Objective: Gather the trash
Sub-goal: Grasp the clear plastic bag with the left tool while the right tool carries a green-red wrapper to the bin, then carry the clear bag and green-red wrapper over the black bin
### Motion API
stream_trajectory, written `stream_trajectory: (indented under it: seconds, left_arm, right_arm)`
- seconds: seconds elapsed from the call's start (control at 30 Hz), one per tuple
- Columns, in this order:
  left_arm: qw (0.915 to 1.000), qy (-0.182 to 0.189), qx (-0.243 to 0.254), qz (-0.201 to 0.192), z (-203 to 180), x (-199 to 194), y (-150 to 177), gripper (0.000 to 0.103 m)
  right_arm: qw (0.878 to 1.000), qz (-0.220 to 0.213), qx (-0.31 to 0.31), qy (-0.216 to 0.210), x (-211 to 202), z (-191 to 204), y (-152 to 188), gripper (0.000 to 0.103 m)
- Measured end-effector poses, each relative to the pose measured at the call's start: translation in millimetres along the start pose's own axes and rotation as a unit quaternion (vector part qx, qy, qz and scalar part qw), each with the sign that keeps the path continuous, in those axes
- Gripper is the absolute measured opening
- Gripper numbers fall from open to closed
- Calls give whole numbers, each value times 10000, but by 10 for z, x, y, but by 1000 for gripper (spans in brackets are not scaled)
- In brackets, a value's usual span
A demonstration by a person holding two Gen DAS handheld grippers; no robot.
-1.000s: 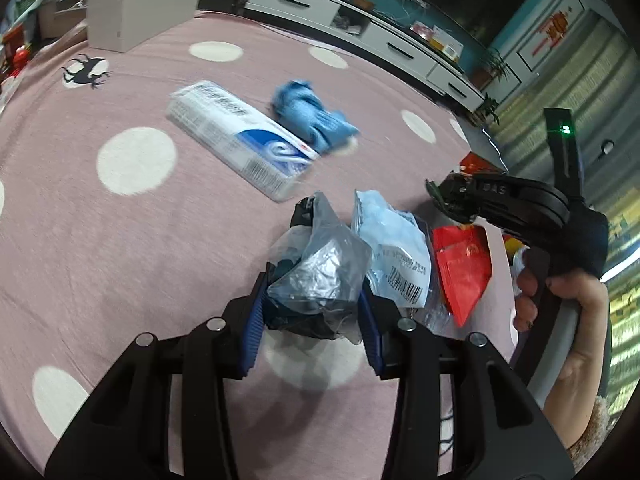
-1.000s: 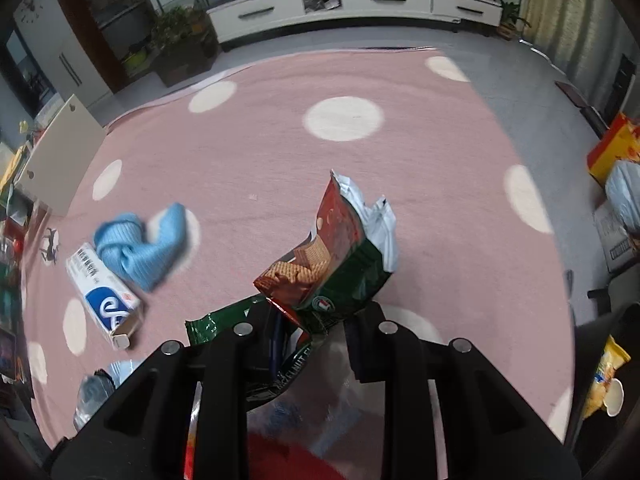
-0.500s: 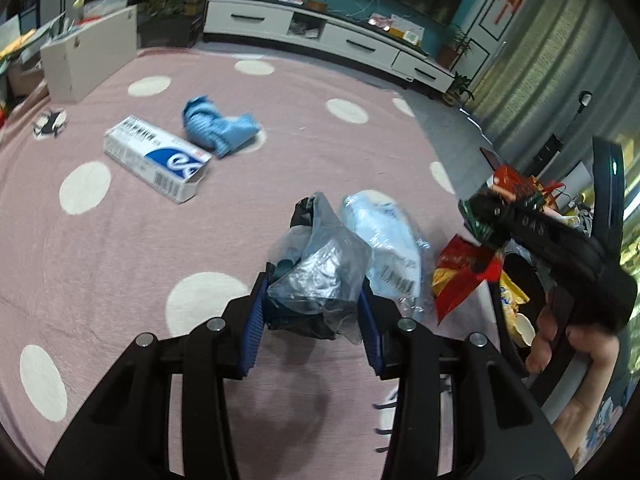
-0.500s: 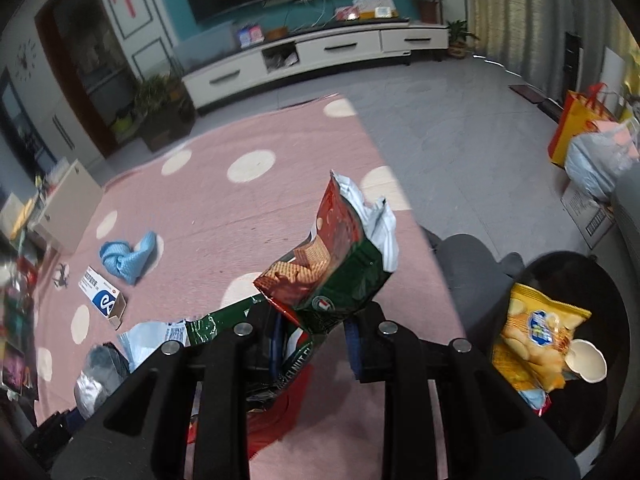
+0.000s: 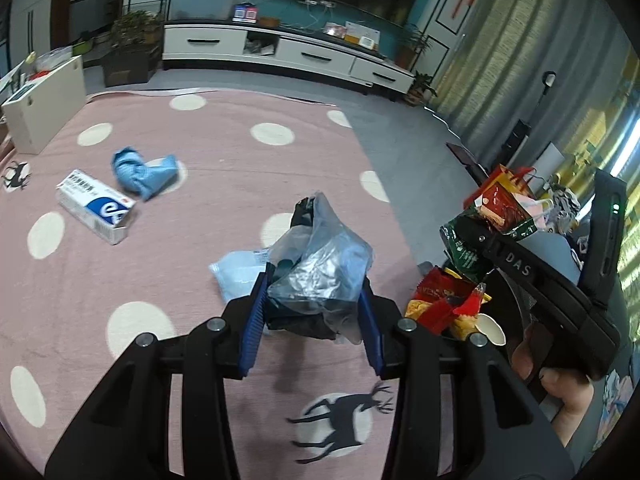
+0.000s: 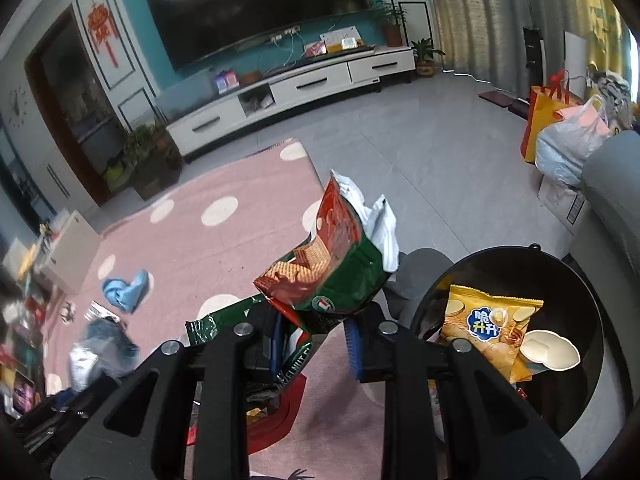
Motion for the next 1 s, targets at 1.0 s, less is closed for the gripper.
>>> stream_trajectory:
  seconds: [1.0]
  left_arm:
    - [9999,-43,-63,155,-11,92,153,44]
  right_arm:
    - [9952,41,-958,204,358,357,211,27]
Point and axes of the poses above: each gripper's, at about its wrist camera, not at the fingertips, and x roughly the way its jaws point, z to its left, y to its underside, the point moved 8 cm from there along x, roughly the way its jaws point, and after that the axes turned 11 degrees about -x, right-handed, at the moved point
